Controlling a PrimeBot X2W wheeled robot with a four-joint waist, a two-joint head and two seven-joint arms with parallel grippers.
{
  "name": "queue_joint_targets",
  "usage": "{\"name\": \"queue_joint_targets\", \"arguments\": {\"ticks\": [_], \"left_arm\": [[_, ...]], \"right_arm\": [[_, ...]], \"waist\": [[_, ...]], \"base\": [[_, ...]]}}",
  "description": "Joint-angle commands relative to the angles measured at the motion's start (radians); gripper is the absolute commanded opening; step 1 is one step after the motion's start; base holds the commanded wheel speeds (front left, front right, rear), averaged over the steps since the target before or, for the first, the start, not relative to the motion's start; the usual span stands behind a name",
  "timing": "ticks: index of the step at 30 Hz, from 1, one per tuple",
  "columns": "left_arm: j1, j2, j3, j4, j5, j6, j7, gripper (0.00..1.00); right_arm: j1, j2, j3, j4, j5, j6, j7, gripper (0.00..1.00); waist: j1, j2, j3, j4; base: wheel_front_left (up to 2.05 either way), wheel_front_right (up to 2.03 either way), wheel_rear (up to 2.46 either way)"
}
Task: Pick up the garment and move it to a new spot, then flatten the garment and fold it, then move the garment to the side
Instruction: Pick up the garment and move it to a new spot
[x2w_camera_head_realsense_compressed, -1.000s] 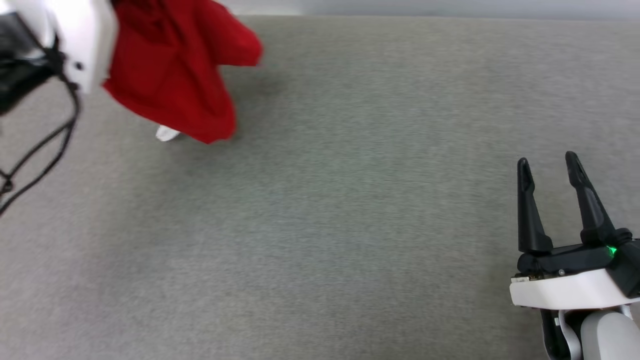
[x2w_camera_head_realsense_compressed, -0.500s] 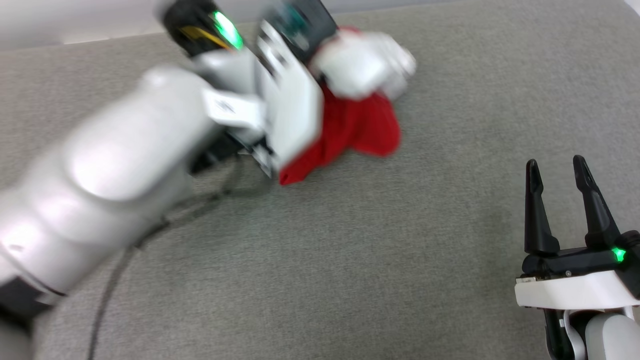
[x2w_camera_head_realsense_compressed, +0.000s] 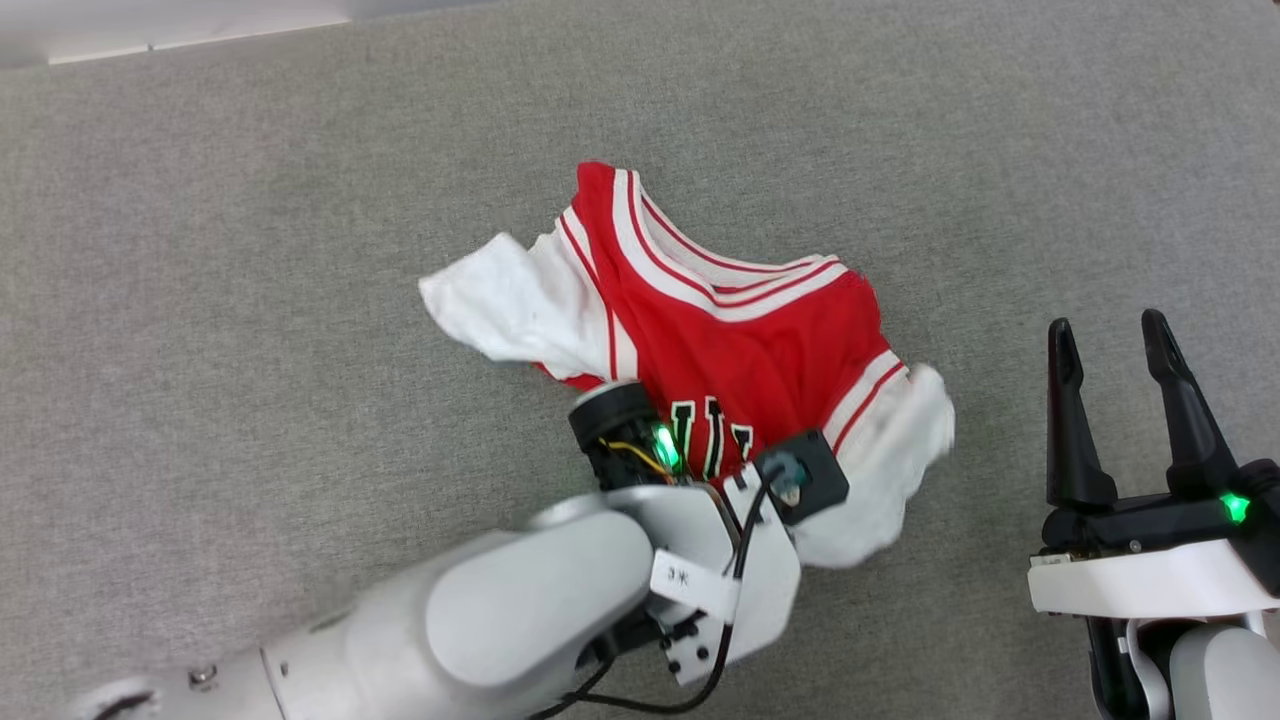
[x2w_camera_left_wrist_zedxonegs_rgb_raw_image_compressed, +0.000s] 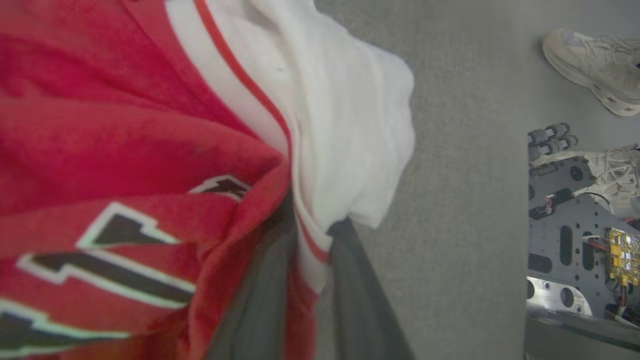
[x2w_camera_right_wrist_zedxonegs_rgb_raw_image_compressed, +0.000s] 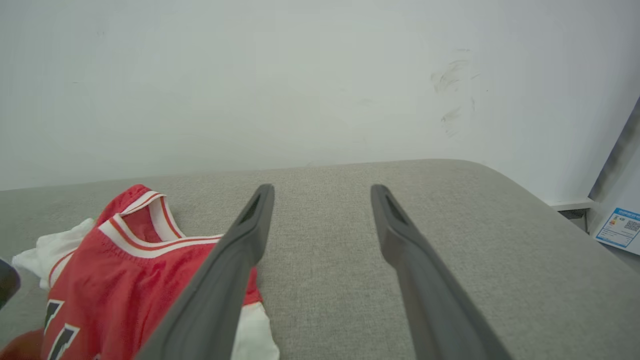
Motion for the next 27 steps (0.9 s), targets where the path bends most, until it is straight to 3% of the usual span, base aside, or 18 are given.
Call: {"name": "queue_joint_targets", "arguments": {"ticks": [1,5,6,7,13,18,23,27], "left_arm": [[0.028,-0.004,0.001,-0.008,0.019,-0.001,0.014,0.0],[0.061,-0.023,0.0,-0.003,0.036,-0.001,-0.009,0.0],[0.05,-0.029,0.0,0.006,0.043,-0.001,-0.037,0.58],[0.036,-0.032,0.001,0.019,0.048,-0.001,-0.071,1.0],[-0.028,-0.066,0.008,0.073,0.052,-0.001,-0.281,1.0],[-0.048,-0.068,0.043,0.079,0.064,0.014,-0.377,1.0],[-0.02,-0.016,0.113,0.044,0.047,0.08,-0.451,1.0],[0.02,0.043,0.19,0.007,0.037,0.164,-0.535,1.0]], "right_arm": [[-0.014,0.001,-0.001,0.003,0.002,0.0,-0.002,1.0],[-0.011,0.001,-0.001,0.011,-0.002,0.0,-0.002,1.0],[-0.009,0.001,-0.001,0.012,-0.003,0.0,-0.002,1.0],[-0.005,0.001,-0.002,0.014,-0.005,0.0,-0.002,1.0],[0.029,0.001,-0.015,0.023,-0.023,0.0,-0.002,1.0],[0.059,0.001,-0.026,0.028,-0.042,0.0,-0.002,1.0],[0.087,0.001,-0.027,0.028,-0.05,0.0,-0.002,1.0],[0.11,0.001,-0.027,0.025,-0.056,0.0,-0.002,1.0]], "waist": [[0.0,0.0,0.002,0.001],[0.0,0.0,-0.005,0.012],[0.0,0.0,-0.01,0.016],[0.0,0.0,-0.017,0.021],[0.0,0.0,-0.083,0.055],[0.0,0.0,-0.144,0.088],[0.0,0.0,-0.196,0.111],[0.0,0.0,-0.227,0.129]], "base": [[0.0,0.0,0.0],[0.0,0.0,0.0],[0.0,0.0,0.0],[0.0,0.0,0.0],[0.0,0.0,0.0],[0.0,0.0,0.0],[0.0,0.0,0.0],[0.0,0.0,0.0]]}}
